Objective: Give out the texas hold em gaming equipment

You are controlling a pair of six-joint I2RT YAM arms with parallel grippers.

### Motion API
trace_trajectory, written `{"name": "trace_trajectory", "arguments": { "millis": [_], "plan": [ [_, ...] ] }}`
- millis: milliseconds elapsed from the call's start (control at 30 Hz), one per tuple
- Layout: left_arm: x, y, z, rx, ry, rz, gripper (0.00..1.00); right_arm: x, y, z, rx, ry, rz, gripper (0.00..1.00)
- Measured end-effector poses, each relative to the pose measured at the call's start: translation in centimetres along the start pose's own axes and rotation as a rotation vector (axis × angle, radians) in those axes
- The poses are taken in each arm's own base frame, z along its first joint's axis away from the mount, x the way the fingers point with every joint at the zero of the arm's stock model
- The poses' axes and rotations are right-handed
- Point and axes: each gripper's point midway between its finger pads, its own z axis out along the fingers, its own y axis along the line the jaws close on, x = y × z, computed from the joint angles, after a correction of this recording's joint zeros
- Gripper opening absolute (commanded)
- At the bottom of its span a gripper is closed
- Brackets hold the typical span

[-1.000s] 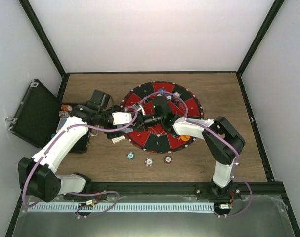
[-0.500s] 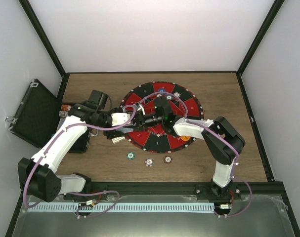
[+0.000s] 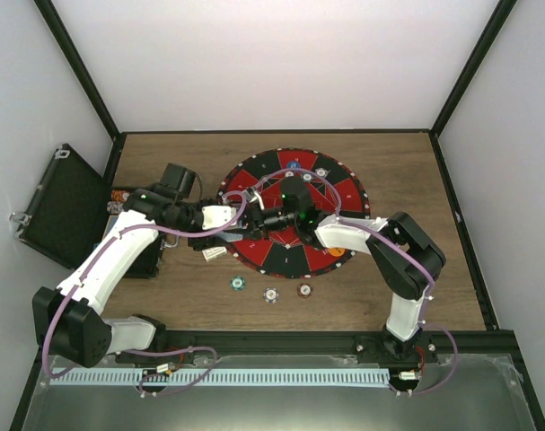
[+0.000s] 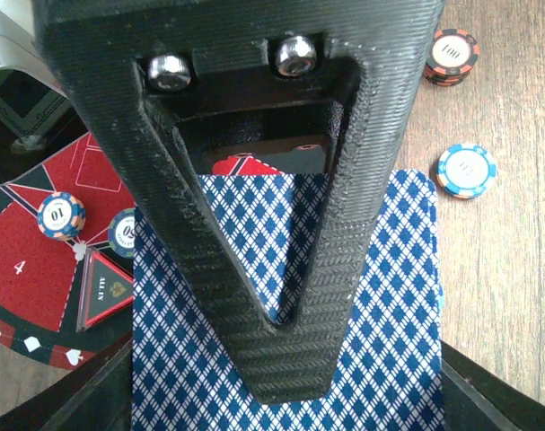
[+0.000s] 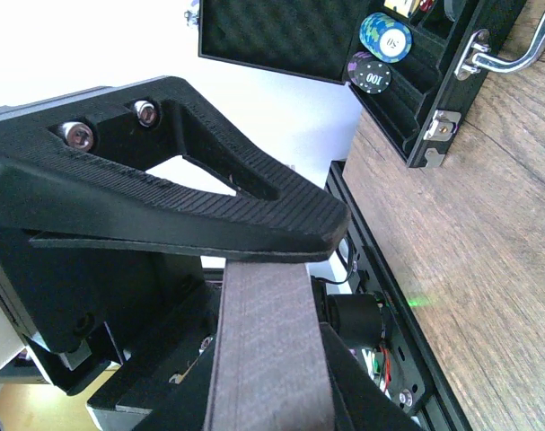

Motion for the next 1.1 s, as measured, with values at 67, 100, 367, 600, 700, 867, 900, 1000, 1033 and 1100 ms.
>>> {"name": "trace_trajectory", "arguments": {
  "millis": [67, 100, 367, 600, 700, 867, 900, 1000, 1033, 1100],
  "plan": [
    [0.02, -0.01, 0.01, 0.000, 0.000, 0.001, 0.49, -0.01, -0.02, 0.00, 0.001, -0.001, 0.001, 0.03],
    [0.02, -0.01, 0.02, 0.000, 0.000, 0.001, 0.46, -0.01, -0.02, 0.00, 0.001, -0.001, 0.001, 0.03],
    [0.16, 0.02, 0.23, -0.010, -0.004, 0.002, 0.17, -0.03, -0.12, 0.00, 0.004, -0.003, 0.010, 0.16],
    [0.32, 0.18, 0.19, -0.025, 0.004, 0.000, 0.04, -0.06, -0.13, 0.01, 0.006, -0.004, 0.009, 0.41],
    [0.60, 0.36, 0.18, -0.036, 0.020, -0.001, 0.04, 0.01, -0.09, 0.01, 0.005, 0.001, 0.005, 0.50],
    [0.86, 0.52, 0.16, -0.044, 0.034, -0.005, 0.04, 0.17, -0.03, 0.00, 0.010, 0.008, -0.016, 0.56],
    [0.87, 0.52, 0.16, -0.044, 0.034, -0.006, 0.04, 0.17, -0.17, 0.01, 0.017, 0.009, -0.016, 0.57],
    [0.88, 0.51, 0.16, -0.044, 0.034, -0.012, 0.04, -0.06, -0.45, 0.09, 0.047, 0.011, -0.021, 0.60],
    [0.86, 0.50, 0.15, -0.043, 0.034, -0.015, 0.04, -0.21, -0.42, 0.12, 0.055, 0.009, -0.029, 0.60],
    [0.78, 0.41, 0.11, -0.039, 0.030, -0.023, 0.04, -0.42, -0.47, 0.16, 0.071, 0.008, -0.036, 0.60]
  ]
}}
